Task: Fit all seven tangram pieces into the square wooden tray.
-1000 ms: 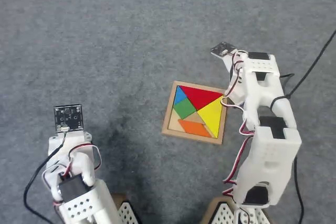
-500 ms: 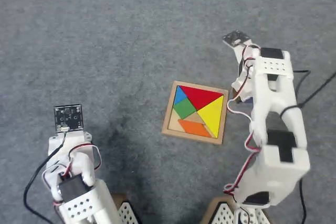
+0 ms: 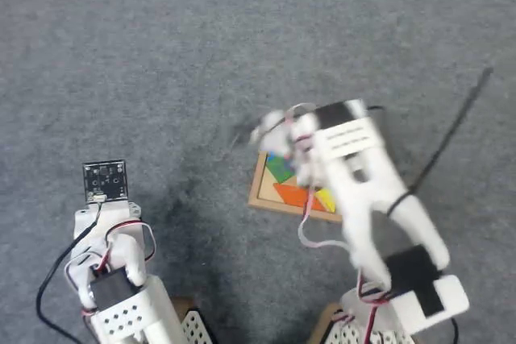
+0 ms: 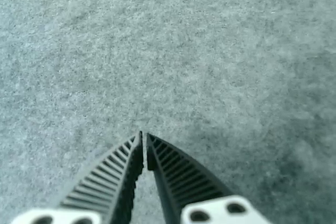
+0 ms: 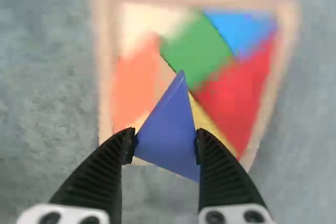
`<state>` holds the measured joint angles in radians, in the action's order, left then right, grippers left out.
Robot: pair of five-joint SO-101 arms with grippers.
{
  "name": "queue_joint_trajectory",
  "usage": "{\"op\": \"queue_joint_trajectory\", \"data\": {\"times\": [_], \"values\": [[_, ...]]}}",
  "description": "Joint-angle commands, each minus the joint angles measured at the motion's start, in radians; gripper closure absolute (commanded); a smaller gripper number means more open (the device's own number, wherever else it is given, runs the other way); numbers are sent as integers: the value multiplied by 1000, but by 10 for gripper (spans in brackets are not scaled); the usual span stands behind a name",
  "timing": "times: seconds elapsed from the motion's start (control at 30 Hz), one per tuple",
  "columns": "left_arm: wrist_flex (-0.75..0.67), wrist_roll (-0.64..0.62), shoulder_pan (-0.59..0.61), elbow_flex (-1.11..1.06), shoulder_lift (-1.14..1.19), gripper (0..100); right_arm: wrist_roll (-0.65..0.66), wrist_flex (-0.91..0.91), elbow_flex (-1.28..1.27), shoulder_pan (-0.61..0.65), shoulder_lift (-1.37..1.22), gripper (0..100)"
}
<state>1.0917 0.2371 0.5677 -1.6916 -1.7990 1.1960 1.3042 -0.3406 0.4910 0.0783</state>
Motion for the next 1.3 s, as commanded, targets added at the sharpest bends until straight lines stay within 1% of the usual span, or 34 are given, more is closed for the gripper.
{"op": "queue_joint_trajectory", "data": {"times": [0.0, 0.07, 0.17, 0.37, 0.47, 0.67, 0.83, 0.9, 1.13, 1.17, 1.2, 1.27], "values": [[2, 14, -6, 8, -14, 985, 164, -58, 6, 119, 58, 988], [2, 14, -6, 8, -14, 985, 245, -97, 2, 148, 58, 987], [2, 14, -6, 8, -14, 985, 371, -102, 2, 166, 58, 987], [2, 14, -6, 8, -14, 985, 580, -102, 5, 185, 10, 987], [2, 14, -6, 8, -14, 985, 641, -104, 12, 185, -51, 964], [2, 14, -6, 8, -14, 985, 601, -101, 86, 137, -137, 891], [2, 14, -6, 8, -14, 985, 486, -101, 117, 87, -139, 792], [2, 14, -6, 8, -14, 985, 476, -101, 124, 70, -139, 765], [2, 14, -6, 8, -14, 985, 479, -90, 137, 70, -137, 757], [2, 14, -6, 8, -14, 985, 440, -87, 160, 71, -137, 757], [2, 14, -6, 8, -14, 985, 373, -77, 184, 71, -137, 757], [2, 14, -6, 8, -14, 985, 167, -61, 241, 74, -137, 775]]}}
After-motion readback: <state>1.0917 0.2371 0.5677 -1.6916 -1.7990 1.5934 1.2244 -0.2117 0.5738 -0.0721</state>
